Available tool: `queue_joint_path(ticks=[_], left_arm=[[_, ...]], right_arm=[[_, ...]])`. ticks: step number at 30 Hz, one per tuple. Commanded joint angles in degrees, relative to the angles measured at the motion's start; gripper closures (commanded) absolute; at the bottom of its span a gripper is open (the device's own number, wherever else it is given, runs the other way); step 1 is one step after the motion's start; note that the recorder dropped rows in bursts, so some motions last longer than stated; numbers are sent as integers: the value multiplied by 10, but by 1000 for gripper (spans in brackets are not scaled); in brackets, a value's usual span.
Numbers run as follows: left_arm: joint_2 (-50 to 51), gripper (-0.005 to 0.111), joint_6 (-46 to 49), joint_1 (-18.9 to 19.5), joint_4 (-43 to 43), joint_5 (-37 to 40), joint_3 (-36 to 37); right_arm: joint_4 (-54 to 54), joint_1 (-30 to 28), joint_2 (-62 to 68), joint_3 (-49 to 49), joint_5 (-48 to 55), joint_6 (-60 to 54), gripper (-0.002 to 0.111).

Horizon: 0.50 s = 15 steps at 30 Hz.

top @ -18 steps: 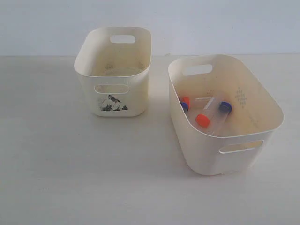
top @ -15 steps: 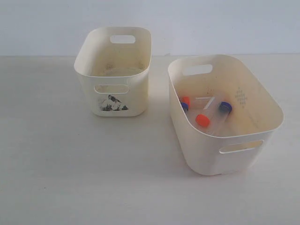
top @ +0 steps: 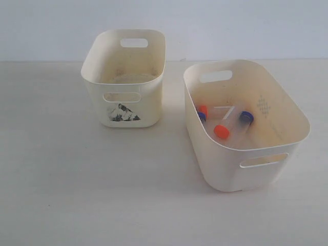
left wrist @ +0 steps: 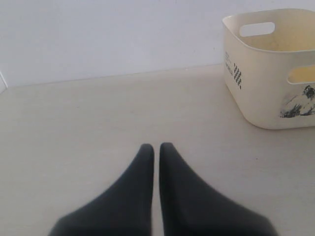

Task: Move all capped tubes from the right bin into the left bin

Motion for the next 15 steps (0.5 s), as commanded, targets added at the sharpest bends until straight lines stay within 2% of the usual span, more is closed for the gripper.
queue_joint_path(ticks=[1,3,8,11,15], left_arm=[[-1,102,-7,1,-6,-5,-2],[-1,102,-7,1,-6,-5,-2],[-1,102,-7,1,-6,-5,-2],[-1,102,-7,1,-6,-5,-2],[-1,102,-7,1,-6,-5,-2]], right_arm=[[46,0,34,-21,2,-82,107],[116,6,60,-30,-27,-143,107],[378,42,191,-79,-108,-324,104],[370,78,285,-123,-140,-320,90],[325,106,425,-189,-173,-244,73]])
